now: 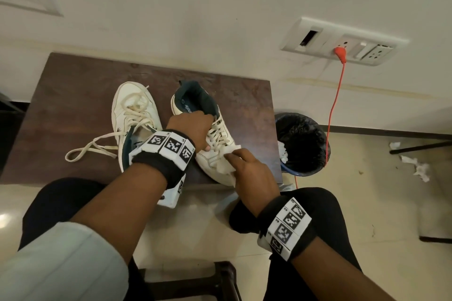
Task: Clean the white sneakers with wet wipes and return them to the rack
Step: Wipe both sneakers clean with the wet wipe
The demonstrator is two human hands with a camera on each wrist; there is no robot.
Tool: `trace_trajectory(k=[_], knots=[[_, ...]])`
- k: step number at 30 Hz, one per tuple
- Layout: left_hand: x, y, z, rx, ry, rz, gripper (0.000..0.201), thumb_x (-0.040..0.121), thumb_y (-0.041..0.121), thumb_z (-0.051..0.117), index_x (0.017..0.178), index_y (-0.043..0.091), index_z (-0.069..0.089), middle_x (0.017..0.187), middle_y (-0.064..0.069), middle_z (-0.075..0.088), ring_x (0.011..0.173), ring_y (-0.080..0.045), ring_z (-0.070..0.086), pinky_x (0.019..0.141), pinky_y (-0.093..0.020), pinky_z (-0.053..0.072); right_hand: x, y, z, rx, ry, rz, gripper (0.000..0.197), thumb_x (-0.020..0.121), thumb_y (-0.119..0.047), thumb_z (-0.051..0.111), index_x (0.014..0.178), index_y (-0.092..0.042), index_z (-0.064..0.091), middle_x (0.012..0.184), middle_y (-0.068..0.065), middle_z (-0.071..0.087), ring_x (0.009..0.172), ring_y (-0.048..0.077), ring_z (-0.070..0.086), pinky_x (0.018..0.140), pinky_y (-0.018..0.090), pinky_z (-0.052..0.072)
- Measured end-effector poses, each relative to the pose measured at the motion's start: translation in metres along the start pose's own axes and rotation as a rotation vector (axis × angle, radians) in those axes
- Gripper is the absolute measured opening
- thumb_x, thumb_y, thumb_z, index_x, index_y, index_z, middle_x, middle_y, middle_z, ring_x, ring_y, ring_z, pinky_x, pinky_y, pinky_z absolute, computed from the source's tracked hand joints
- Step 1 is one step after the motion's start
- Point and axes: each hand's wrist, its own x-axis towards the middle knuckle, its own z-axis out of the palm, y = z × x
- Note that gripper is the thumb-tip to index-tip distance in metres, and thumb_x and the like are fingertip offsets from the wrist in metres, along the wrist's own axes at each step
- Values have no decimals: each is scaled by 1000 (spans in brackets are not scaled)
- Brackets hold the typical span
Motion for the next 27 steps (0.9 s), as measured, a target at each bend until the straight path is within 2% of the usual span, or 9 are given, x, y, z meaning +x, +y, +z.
trace_trajectory(k=[2,5,8,12,15,19,22,25,27], knots=[[1,2,0,18,15,3,52,80,44,69,122,20,51,119,-4,58,110,-29,57,86,-41,47,1,1,3,-52,49,-6,45,75,-9,73,117,-19,63,117,5,58,90,28,62,65,35,54],[2,0,3,3,14,-13,48,81,48,65,119,20,52,117,-5,60,108,-29,58,85,-40,46,0,0,9,-107,108,-52,45,67,-11,80,109,-17,68,113,9,61,92,30,60,65,33,52],[0,0,10,-40,17,-31,48,83,51,61,118,21,50,118,-5,61,107,-28,58,82,-38,43,3,-2,12,-65,137,-47,35,65,-3,79,98,-11,72,101,10,64,81,30,62,55,29,49],[-3,3,17,-80,89,-48,47,84,51,59,121,23,48,117,-4,62,107,-28,58,81,-38,43,9,1,14,-53,94,-61,20,67,-6,79,86,-11,72,85,7,64,68,28,62,48,30,48],[-5,6,21,-128,136,-54,45,85,52,57,116,21,49,112,-5,64,102,-29,60,75,-36,41,22,15,7,-30,107,12,21,70,-1,73,89,-9,73,86,9,67,73,31,64,59,33,51],[-7,9,26,-203,142,-9,32,86,51,56,96,22,50,104,-5,65,95,-28,61,72,-34,38,40,26,-2,77,205,207,26,79,1,64,102,-9,72,99,11,69,91,29,62,79,32,46],[-8,7,24,-183,135,9,31,86,52,55,93,23,46,104,-6,65,95,-29,61,74,-36,39,38,23,0,94,285,264,26,80,-1,65,103,-12,71,102,9,69,93,26,63,80,30,46],[-7,10,26,-123,174,-7,40,87,52,53,107,18,49,107,-9,64,97,-32,62,73,-36,39,37,22,1,116,311,283,23,81,-4,66,102,-12,72,101,10,69,94,27,62,81,31,45],[-7,11,27,-104,191,-18,45,88,53,52,113,16,49,107,-10,65,97,-32,62,75,-37,41,30,17,6,156,312,219,19,77,0,67,93,-8,74,93,13,69,86,29,63,74,33,47]])
